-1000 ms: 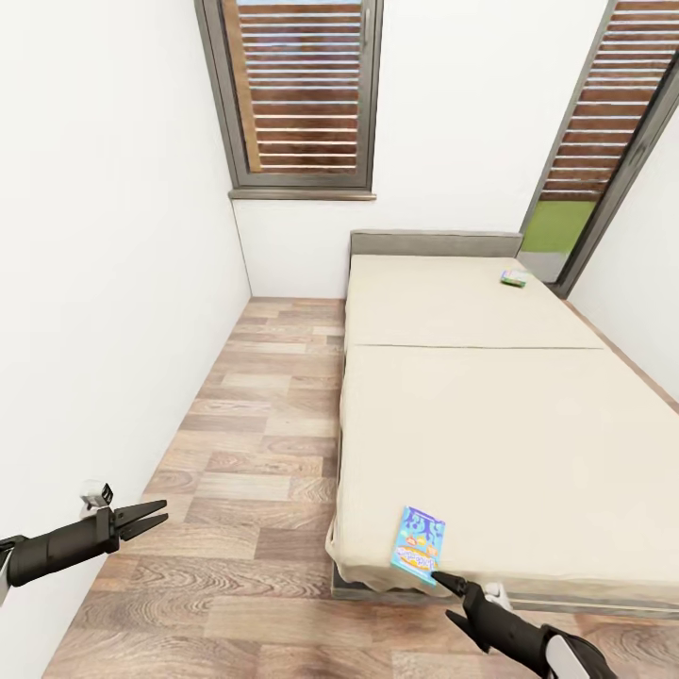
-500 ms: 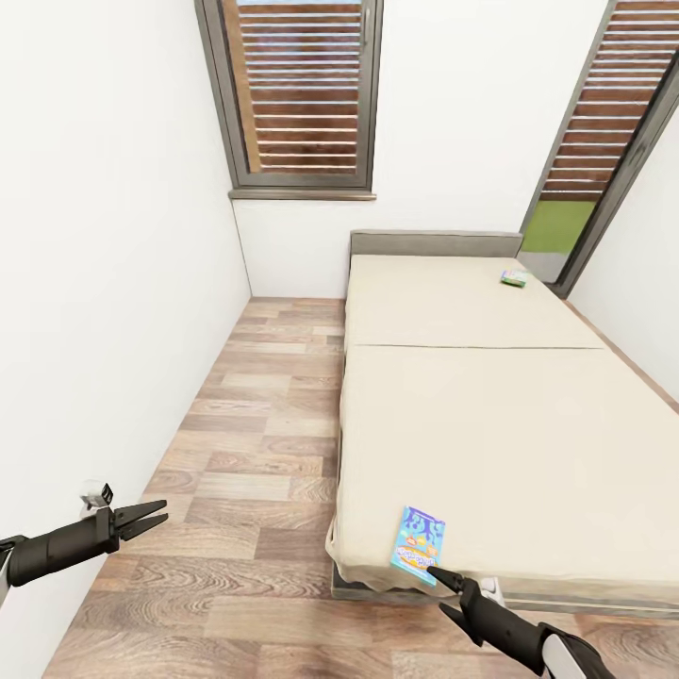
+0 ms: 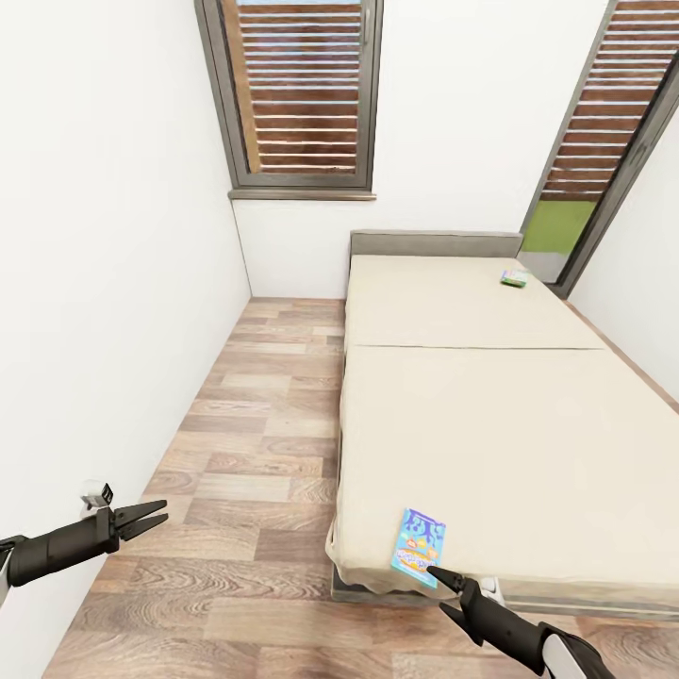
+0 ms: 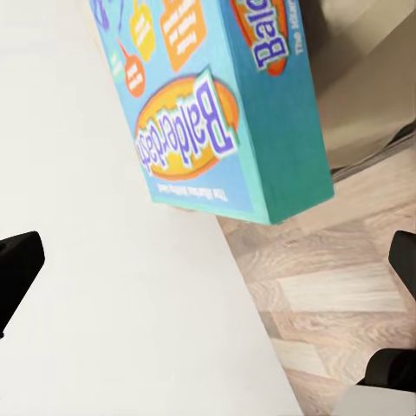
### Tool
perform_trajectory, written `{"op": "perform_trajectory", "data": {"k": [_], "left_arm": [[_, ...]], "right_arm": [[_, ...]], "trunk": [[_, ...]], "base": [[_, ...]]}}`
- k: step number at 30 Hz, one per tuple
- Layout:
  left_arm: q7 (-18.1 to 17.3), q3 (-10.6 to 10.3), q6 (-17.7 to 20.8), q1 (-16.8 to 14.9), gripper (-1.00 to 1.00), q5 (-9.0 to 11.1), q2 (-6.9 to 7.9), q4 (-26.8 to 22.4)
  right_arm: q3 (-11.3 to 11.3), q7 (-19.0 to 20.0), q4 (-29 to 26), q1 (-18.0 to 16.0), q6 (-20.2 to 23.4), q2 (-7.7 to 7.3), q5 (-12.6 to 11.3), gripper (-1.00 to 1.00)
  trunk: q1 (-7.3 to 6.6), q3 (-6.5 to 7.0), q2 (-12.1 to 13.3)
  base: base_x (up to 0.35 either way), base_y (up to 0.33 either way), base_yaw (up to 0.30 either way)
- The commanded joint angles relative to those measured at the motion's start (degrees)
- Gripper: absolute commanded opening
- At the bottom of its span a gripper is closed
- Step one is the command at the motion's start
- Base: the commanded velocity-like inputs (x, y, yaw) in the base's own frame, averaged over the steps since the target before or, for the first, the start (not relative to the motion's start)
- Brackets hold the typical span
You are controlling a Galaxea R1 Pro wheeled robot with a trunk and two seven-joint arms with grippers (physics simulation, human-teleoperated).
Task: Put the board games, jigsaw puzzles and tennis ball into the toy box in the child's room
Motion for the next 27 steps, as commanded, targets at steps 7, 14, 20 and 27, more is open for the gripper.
{"op": "perform_trajectory", "data": {"k": [7,14,20,27], "left_arm": [[-0.2,0.0,0.6,0.0,1.00,0.0,0.01,0.0],[-0.2,0.0,0.6,0.0,1.00,0.0,0.02,0.0],[-0.3,0.0,0.6,0.0,1.00,0.0,0.06,0.0],[-0.5,-0.1,0.9,0.0,1.00,0.2,0.13,0.0]], "right_arm": [[-0.2,0.1,0.0,0.0,0.3,-0.03,-0.1,1.00],[-0.2,0.1,0.0,0.0,0.3,-0.08,-0.1,1.00],[-0.2,0.1,0.0,0.0,0.3,-0.17,-0.1,1.00],[-0.2,0.1,0.0,0.0,0.4,-0.25,-0.1,1.00]], "trunk": [[0.00,-0.04,0.0],[0.00,-0.04,0.0],[0.00,-0.04,0.0],[0.00,-0.04,0.0]], "base": [[0.016,0.000,0.000],[0.003,0.000,0.000],[0.000,0.000,0.000],[0.000,0.000,0.000]]}}
